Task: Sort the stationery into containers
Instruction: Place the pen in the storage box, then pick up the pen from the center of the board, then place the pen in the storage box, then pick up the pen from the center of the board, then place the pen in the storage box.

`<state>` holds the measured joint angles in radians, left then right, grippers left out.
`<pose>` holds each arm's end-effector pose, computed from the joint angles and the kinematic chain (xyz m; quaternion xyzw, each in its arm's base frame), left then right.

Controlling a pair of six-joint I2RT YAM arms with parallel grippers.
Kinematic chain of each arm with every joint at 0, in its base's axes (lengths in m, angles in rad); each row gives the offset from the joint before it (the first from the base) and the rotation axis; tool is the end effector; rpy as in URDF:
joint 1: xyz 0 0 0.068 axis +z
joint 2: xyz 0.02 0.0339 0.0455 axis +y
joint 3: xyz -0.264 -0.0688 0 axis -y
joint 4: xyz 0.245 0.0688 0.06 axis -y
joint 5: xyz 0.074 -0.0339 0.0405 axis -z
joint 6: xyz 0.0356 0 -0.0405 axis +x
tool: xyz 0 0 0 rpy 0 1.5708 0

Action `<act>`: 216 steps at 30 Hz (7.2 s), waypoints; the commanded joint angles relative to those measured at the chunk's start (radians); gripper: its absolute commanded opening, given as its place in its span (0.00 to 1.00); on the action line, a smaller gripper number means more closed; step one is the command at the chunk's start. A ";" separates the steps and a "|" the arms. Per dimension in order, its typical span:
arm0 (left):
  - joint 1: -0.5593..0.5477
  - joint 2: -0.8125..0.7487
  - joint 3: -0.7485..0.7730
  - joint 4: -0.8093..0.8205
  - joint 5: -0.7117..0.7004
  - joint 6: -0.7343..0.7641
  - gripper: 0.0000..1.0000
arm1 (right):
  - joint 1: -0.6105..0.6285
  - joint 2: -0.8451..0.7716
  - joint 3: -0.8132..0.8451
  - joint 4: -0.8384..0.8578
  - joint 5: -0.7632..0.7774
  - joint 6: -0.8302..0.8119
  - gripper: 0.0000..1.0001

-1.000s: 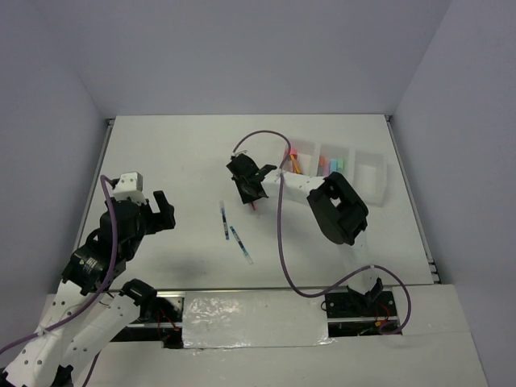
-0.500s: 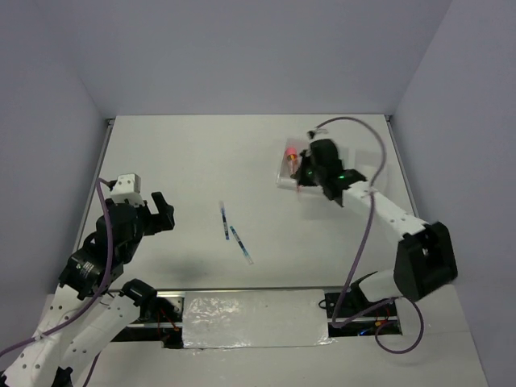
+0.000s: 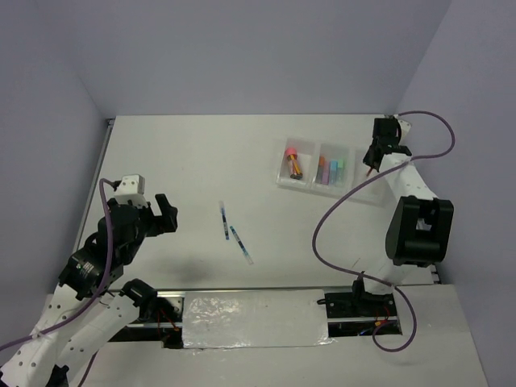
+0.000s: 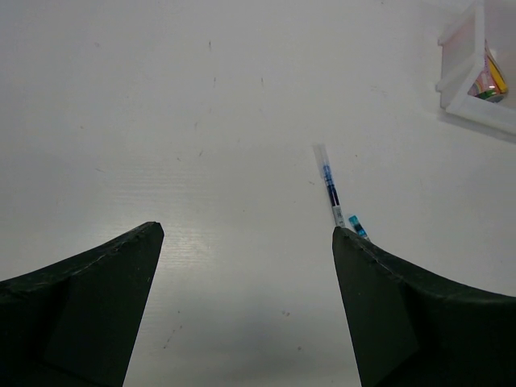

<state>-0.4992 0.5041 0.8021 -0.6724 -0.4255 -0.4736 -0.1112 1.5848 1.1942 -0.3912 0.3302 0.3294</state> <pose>0.0988 -0.0371 0.3314 -0.1086 0.8092 -0.1031 0.5682 0.3461 -0.0503 0.2638 0.2606 0.8748 -0.1095 0.3934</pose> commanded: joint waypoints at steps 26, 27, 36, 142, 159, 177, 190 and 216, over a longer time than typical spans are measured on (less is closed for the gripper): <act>-0.033 0.030 0.000 0.040 0.004 0.015 0.99 | 0.841 -0.183 -0.171 0.095 -0.153 -0.017 0.57; -0.032 0.033 0.002 0.040 0.004 0.015 0.99 | 0.887 -0.165 -0.171 0.080 -0.114 0.020 0.57; -0.033 0.042 0.002 0.039 0.001 0.013 0.99 | 1.157 0.119 -0.056 -0.043 0.038 0.089 0.53; -0.150 0.976 0.140 0.376 0.220 -0.277 0.00 | 0.585 -0.712 -0.695 0.547 -0.750 0.160 1.00; -0.196 0.326 -0.339 1.137 0.465 -0.511 0.00 | 0.933 -0.477 -0.746 1.148 -0.809 0.379 0.96; -0.202 0.261 -0.249 0.813 0.263 -0.517 0.99 | 0.944 -0.417 -0.507 0.598 -0.340 0.251 0.00; -0.202 0.243 0.244 -0.070 -0.125 -0.310 0.99 | 0.119 -0.333 -0.158 -0.037 -0.048 -0.053 0.01; -0.202 0.039 0.161 -0.171 -0.384 -0.125 0.99 | 0.062 -0.244 0.182 -0.141 -0.215 -0.094 0.99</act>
<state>-0.6983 0.5133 0.9131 -0.8627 -0.7078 -0.6266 -0.1371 1.5600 1.3743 -0.5392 0.1322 0.2840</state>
